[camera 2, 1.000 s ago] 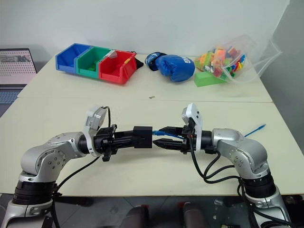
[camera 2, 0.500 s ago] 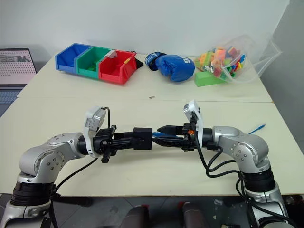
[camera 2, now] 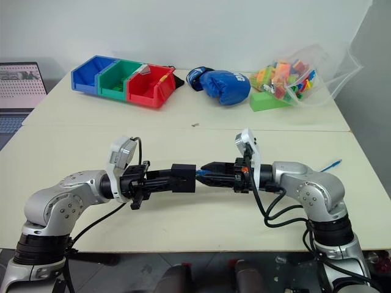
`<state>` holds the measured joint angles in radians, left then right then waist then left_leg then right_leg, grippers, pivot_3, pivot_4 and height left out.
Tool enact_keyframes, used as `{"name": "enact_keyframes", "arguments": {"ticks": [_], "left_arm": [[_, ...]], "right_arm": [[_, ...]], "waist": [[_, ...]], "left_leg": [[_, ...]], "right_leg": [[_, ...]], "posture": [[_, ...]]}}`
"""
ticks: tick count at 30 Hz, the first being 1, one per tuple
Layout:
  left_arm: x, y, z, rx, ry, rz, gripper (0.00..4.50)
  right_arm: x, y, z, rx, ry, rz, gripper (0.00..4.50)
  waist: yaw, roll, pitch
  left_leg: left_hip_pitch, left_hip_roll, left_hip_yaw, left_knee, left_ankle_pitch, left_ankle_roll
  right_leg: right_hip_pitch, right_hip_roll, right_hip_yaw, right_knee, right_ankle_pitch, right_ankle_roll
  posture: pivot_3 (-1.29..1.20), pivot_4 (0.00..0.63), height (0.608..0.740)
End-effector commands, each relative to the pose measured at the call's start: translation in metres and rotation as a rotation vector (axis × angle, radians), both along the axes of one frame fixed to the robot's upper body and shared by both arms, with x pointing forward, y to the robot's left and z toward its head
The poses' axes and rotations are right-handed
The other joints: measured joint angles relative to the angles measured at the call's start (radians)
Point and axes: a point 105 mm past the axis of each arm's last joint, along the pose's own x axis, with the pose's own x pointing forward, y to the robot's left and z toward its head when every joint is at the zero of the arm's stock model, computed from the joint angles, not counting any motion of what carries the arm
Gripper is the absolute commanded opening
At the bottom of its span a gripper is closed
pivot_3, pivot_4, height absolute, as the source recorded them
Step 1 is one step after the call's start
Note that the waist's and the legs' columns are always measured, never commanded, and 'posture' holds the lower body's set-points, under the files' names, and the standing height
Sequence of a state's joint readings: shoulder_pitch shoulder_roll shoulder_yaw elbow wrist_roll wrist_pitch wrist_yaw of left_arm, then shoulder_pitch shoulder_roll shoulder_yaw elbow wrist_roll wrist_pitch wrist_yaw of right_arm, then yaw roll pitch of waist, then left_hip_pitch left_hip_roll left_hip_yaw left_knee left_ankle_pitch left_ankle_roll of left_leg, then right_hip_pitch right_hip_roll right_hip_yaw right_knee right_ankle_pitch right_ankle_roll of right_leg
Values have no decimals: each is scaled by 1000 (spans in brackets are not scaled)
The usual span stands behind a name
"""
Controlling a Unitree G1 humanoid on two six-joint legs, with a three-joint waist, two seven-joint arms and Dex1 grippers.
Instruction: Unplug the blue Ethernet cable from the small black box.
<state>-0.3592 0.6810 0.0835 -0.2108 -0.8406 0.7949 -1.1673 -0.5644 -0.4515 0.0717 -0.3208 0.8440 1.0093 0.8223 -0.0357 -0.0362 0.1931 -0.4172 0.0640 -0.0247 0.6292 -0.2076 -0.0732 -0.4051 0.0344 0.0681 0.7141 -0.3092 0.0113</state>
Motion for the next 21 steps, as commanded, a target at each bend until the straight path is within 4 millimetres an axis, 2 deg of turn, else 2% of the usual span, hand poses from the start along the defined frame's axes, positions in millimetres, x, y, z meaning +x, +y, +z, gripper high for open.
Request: {"name": "enact_keyframes", "arguments": {"ticks": [1,2,5,15,21], "left_arm": [[-5,-1,7,1,-44,-18,763],[-4,-1,7,-1,-44,-17,763],[-4,-1,7,-6,-45,-13,763],[-4,-3,9,-24,-44,-10,763],[3,9,9,-25,-42,55,763]], "right_arm": [[-5,2,6,-3,-31,35,868],[-5,2,6,-6,-33,38,516],[-6,1,6,-17,-41,46,88],[-6,-1,2,-48,-47,57,86],[5,-28,-13,-108,-3,-25,86]], "waist": [[0,0,0],[0,0,0],[0,0,0],[0,0,0],[0,0,0]], "left_leg": [[0,0,0,0,0,0],[0,0,0,0,0,0],[0,0,0,0,0,0],[0,0,0,0,0,0],[0,0,0,0,0,0]], "right_leg": [[0,0,0,0,0,0],[0,0,0,0,0,0],[0,0,0,0,0,0],[0,0,0,0,0,0],[0,0,0,-1,0,0]], "posture": [[0,150,740],[0,150,740],[0,150,740],[0,150,740],[0,150,740]]}}
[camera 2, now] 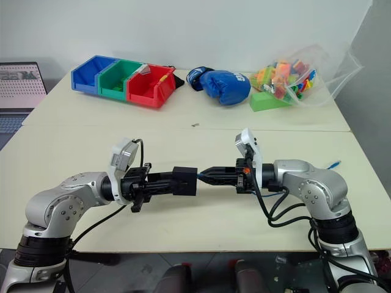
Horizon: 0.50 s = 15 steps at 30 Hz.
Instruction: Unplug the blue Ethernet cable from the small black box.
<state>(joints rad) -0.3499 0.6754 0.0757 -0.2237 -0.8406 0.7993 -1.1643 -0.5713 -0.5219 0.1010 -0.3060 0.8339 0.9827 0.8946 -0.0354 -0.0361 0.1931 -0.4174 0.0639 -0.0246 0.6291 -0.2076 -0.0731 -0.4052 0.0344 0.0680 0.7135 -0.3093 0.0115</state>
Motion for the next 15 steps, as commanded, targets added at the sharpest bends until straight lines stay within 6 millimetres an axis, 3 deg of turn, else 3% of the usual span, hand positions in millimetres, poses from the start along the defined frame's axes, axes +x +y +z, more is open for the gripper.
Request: {"name": "enact_keyframes", "arguments": {"ticks": [1,6,11,13,15], "left_arm": [[7,15,11,-26,-48,78,763],[11,30,8,-22,-28,153,763],[16,35,7,-22,-28,222,763],[23,36,6,-17,-33,269,763],[30,37,4,-5,-46,318,763]], "right_arm": [[9,-23,-12,-69,9,-80,80],[27,-46,-29,-115,-14,-230,74],[91,-68,-36,-184,-204,-656,74],[118,-87,-41,-291,-314,-864,74],[133,-100,-47,-365,-364,-983,74]], "waist": [[0,0,0],[-2,0,0],[-9,0,0],[-13,0,0],[-14,0,0]], "left_leg": [[0,0,0,0,0,0],[0,0,0,0,0,0],[0,0,0,0,0,0],[0,0,1,0,0,0],[0,0,1,0,0,0]], "right_leg": [[0,0,0,0,0,0],[0,0,0,-1,0,0],[-1,0,1,0,0,0],[-1,0,1,0,0,0],[-1,0,2,0,0,0]], "posture": [[0,150,740],[0,150,740],[0,150,740],[0,150,740],[0,150,740]]}}
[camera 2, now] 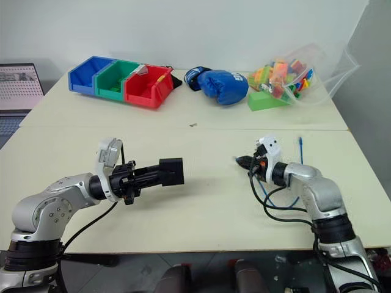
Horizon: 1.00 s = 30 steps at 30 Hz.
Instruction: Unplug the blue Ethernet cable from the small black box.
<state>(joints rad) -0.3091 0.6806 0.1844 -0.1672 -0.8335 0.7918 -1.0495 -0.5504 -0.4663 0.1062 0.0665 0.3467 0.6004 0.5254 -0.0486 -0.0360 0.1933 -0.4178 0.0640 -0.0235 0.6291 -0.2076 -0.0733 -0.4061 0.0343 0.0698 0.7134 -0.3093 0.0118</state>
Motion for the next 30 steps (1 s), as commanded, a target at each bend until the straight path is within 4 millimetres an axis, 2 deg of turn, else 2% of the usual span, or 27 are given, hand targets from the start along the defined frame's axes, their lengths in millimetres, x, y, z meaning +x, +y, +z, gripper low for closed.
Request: {"name": "enact_keyframes", "arguments": {"ticks": [1,2,4,5,6,10,13,16,18,21,30], "left_arm": [[14,5,6,17,-66,101,763],[19,7,6,27,-77,136,763],[25,8,5,33,-92,171,763],[28,9,5,35,-98,188,763],[31,11,5,40,-101,208,763],[46,17,4,61,-160,313,763],[66,27,4,91,-229,466,763],[88,43,4,125,-313,634,763],[104,58,3,140,-353,773,763],[118,67,-10,185,-390,866,763],[127,74,-54,200,-310,922,763]], "right_arm": [[30,-28,4,-142,-137,-239,424],[31,-27,3,-147,-143,-248,773],[31,-22,3,-136,-155,-231,1100],[30,-20,6,-124,-164,-220,1454],[29,-18,9,-113,-169,-204,1586],[16,-8,29,-93,-222,-94,2630],[-17,23,52,-24,-249,150,3356],[-51,50,67,18,-243,359,3896],[-63,64,75,33,-241,429,3896],[-70,81,82,17,-229,478,3896],[-67,91,89,-35,-217,477,3896]], "waist": [[0,0,0],[2,0,0],[2,0,0],[1,0,0],[1,0,0],[2,0,0],[4,0,0],[6,0,0],[6,0,0],[7,0,0],[17,0,0]], "left_leg": [[0,0,0,0,0,0],[0,0,0,0,0,0],[-1,0,0,0,0,0],[-1,0,0,-1,0,0],[-1,0,0,-1,0,0],[-1,0,1,-1,0,0],[-1,0,0,-1,0,0],[-1,0,0,-1,0,0],[0,0,-1,-1,0,0],[0,0,0,0,0,0],[-2,-1,-1,0,0,0]], "right_leg": [[0,0,0,0,0,0],[0,0,1,0,1,-1],[0,0,1,-1,1,-2],[0,0,1,-1,1,-3],[0,0,1,0,2,-3],[0,-1,0,0,2,-3],[0,-1,0,0,1,-3],[0,0,0,0,1,-3],[0,0,-1,0,1,-2],[1,0,-1,0,2,-2],[0,-1,-3,-2,3,-4]], "posture": [[0,150,740],[0,150,740],[0,150,740],[0,150,740],[0,150,740],[0,150,740],[0,150,740],[0,150,740],[0,150,740],[0,150,740],[0,150,740]]}}
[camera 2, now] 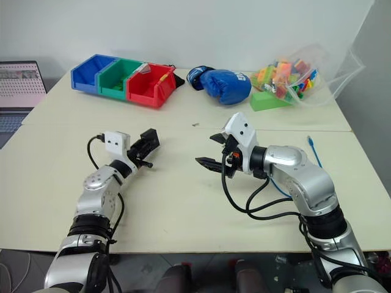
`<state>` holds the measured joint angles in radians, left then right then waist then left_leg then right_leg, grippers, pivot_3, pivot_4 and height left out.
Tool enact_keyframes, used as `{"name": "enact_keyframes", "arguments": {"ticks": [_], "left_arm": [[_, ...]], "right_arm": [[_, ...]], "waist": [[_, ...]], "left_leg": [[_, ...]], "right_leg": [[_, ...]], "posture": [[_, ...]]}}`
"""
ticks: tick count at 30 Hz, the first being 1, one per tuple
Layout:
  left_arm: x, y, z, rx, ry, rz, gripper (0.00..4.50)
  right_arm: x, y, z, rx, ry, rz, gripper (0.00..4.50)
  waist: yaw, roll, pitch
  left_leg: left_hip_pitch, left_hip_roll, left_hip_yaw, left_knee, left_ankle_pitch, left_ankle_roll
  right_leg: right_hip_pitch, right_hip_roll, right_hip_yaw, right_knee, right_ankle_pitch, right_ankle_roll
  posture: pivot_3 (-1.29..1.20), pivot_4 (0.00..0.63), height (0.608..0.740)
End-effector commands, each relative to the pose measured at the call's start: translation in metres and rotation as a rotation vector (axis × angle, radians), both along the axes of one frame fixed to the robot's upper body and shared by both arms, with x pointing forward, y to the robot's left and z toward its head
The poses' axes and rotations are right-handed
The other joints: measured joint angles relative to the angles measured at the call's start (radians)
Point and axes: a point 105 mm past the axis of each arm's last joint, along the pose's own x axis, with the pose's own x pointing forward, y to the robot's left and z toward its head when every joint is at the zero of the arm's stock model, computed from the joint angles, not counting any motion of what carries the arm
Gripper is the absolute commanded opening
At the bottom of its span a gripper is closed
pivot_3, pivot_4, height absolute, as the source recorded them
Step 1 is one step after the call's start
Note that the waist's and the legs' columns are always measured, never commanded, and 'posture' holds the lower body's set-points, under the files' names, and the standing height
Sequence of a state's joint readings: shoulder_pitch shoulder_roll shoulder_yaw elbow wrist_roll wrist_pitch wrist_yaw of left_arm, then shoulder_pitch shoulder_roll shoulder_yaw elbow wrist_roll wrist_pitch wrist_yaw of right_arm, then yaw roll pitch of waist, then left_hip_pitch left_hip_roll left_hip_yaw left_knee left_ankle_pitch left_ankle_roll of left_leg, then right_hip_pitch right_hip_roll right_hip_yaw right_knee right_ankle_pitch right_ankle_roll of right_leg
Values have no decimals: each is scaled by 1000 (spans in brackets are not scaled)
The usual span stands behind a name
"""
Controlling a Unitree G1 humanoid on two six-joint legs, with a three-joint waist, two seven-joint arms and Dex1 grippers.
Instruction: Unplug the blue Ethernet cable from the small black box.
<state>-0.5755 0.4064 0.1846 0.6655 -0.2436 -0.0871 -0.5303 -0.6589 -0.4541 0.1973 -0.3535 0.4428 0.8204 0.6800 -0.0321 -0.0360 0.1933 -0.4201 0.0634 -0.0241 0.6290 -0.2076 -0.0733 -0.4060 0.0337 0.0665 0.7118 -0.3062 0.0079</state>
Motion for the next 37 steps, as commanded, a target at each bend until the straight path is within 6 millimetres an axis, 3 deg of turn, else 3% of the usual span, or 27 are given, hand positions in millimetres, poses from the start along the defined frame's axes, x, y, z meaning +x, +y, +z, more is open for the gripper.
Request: {"name": "enact_keyframes", "arguments": {"ticks": [1,2,3,9,12,19,26,32,37], "left_arm": [[4,4,1,-3,-27,29,763],[2,3,-5,-22,-11,16,763],[1,2,-11,-44,10,5,1463],[-7,2,-18,-65,32,-15,2778],[-20,11,-19,-31,56,-5,3463],[-57,24,-5,124,158,-26,3463],[-96,23,41,230,213,-269,3463],[-102,33,81,286,194,-319,3463],[-109,26,85,320,223,-403,3463]], "right_arm": [[-1,4,15,-5,-65,2,3896],[-1,4,15,-6,-64,-1,3896],[-2,3,15,-9,-63,-4,3952],[-2,1,14,-9,-47,-23,3952],[0,-4,10,-9,-39,-52,3952],[1,-36,-8,-36,0,-160,3952],[0,-82,-15,-93,38,-235,3952],[-1,-111,-16,-131,67,-270,3952],[-1,-115,-17,-134,72,-275,3952]], "waist": [[0,0,0],[-1,0,0],[-1,0,0],[-2,0,0],[-5,0,0],[-18,0,0],[-18,0,0],[-20,0,1],[-21,0,1]], "left_leg": [[0,0,0,0,0,0],[0,0,0,0,0,0],[1,0,0,0,0,0],[1,0,0,0,0,0],[1,0,0,0,0,0],[2,1,0,-1,0,0],[2,1,-1,-1,0,0],[3,1,0,-1,0,0],[3,1,1,-2,0,0]], "right_leg": [[0,0,0,0,0,0],[0,0,0,1,0,0],[0,0,0,1,0,1],[0,0,0,1,0,1],[0,0,1,1,0,1],[0,0,2,2,-1,2],[0,-1,2,1,-2,4],[0,0,2,1,-3,4],[0,0,2,0,-3,4]], "posture": [[0,150,740],[0,150,740],[0,150,740],[0,150,740],[0,150,740],[0,150,740],[0,150,740],[0,150,740],[0,150,740]]}}
